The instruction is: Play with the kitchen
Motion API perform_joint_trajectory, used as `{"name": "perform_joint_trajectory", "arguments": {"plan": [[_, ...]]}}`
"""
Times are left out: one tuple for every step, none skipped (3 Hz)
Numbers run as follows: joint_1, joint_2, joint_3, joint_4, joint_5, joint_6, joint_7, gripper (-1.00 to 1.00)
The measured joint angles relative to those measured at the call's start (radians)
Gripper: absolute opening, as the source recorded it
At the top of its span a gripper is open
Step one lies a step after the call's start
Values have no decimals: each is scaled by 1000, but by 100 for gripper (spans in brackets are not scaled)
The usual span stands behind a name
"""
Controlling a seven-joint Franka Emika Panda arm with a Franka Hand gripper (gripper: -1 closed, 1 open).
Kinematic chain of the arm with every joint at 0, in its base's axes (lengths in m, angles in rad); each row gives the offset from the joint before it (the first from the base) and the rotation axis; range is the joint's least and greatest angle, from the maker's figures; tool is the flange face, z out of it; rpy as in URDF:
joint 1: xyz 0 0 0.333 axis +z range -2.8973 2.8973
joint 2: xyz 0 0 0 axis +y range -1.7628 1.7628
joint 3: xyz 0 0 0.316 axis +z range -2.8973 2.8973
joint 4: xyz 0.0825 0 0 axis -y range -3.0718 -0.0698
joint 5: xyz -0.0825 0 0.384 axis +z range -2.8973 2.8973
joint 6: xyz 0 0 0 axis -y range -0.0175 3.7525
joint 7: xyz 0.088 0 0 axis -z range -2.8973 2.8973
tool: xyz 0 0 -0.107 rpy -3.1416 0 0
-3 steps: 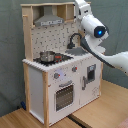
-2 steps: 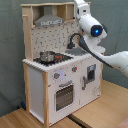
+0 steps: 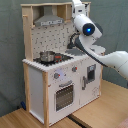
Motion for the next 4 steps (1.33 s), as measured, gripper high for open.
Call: {"name": "perform_joint_trajectory", "arguments": {"plan": [[-44, 3, 1, 50, 0, -67, 55, 100], [-93, 6, 1, 100, 0, -133, 106, 100], [-149, 20, 0, 149, 0, -189, 148, 100], [-221, 28, 5, 191, 0, -230, 186, 100]]}}
